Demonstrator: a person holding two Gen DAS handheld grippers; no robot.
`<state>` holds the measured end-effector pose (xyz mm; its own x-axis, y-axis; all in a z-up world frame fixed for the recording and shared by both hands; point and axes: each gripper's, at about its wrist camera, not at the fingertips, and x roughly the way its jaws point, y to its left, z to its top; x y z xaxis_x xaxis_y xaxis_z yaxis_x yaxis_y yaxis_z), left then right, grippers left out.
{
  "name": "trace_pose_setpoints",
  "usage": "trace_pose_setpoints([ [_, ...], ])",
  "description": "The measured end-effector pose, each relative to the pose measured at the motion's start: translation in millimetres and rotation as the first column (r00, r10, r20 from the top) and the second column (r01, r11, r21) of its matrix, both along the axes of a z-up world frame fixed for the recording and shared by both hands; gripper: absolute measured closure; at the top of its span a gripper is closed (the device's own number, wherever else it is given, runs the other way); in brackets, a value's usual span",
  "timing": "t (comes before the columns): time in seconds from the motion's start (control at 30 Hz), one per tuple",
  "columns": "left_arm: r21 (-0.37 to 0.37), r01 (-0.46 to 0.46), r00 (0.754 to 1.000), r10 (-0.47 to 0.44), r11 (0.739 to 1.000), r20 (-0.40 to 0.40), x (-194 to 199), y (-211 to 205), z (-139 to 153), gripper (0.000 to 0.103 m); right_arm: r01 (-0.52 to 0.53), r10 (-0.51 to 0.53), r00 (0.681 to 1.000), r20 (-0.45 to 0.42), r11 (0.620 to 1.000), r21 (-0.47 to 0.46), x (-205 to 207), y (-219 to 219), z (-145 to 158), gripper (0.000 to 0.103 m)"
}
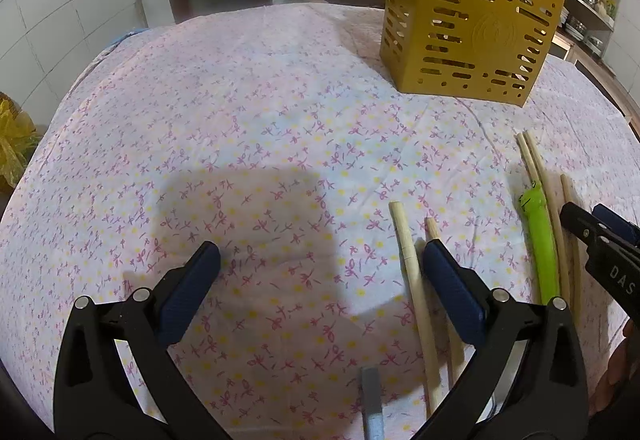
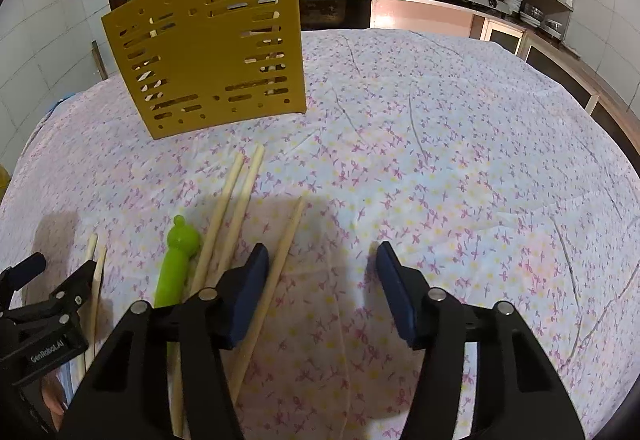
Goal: Organize utensils
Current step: 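Move the right tool down to a chopstick and close on it, then lift the chopstick with the right tool and carry it over the holder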
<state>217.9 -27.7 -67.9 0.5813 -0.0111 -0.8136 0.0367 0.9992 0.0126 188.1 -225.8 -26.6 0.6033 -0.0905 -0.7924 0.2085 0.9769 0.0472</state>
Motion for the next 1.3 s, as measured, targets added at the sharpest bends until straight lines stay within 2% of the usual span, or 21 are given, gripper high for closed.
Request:
trace_pose_setpoints([
  [0.1, 0.008, 0.016, 1.000, -0.016, 1.000, 0.010, -2.4, -5.3, 2.9, 0.016, 0.001, -0.001, 1.000, -0.001, 1.000, -0.006, 2.9, 2.9, 1.0, 0.057],
  [0.27, 0.007, 0.057, 0.998, -0.057, 0.998, 0.003, -0.9, -17.2, 8.2, 0.042, -0.003, 0.003, 1.000, -0.005, 1.000, 0.007, 11.2, 4.6, 2.7, 0.069],
  [0.3, 0.005, 0.059, 0.998, -0.059, 0.998, -0.002, 0.7, -18.6, 8.9, 0.044, -0.001, 0.001, 1.000, -0.006, 1.000, 0.013, 12.6, 4.7, 2.8, 0.073],
  [0.43, -0.014, 0.065, 0.998, -0.065, 0.998, -0.015, 4.3, -23.8, 11.1, 0.066, -0.003, 0.003, 1.000, -0.006, 1.000, 0.025, 16.2, 5.4, 3.7, 0.088],
  [0.67, -0.007, 0.086, 0.996, -0.087, 0.996, -0.009, -3.0, -36.7, 11.7, 0.094, -0.022, 0.021, 1.000, 0.014, 0.998, 0.056, 10.5, 1.8, 3.8, 0.095],
  [1.03, -0.023, 0.078, 0.997, -0.078, 0.997, 0.028, -7.5, -33.8, 21.0, 0.096, -0.027, 0.014, 0.994, 0.112, 0.992, 0.121, -7.2, -24.2, 26.9, 0.097],
  [1.3, -0.035, 0.065, 0.988, -0.059, 0.997, 0.146, -24.0, -26.1, 56.8, 0.097, -0.036, 0.015, 0.976, 0.219, 0.995, 0.092, -19.7, -33.9, 51.7, 0.097],
])
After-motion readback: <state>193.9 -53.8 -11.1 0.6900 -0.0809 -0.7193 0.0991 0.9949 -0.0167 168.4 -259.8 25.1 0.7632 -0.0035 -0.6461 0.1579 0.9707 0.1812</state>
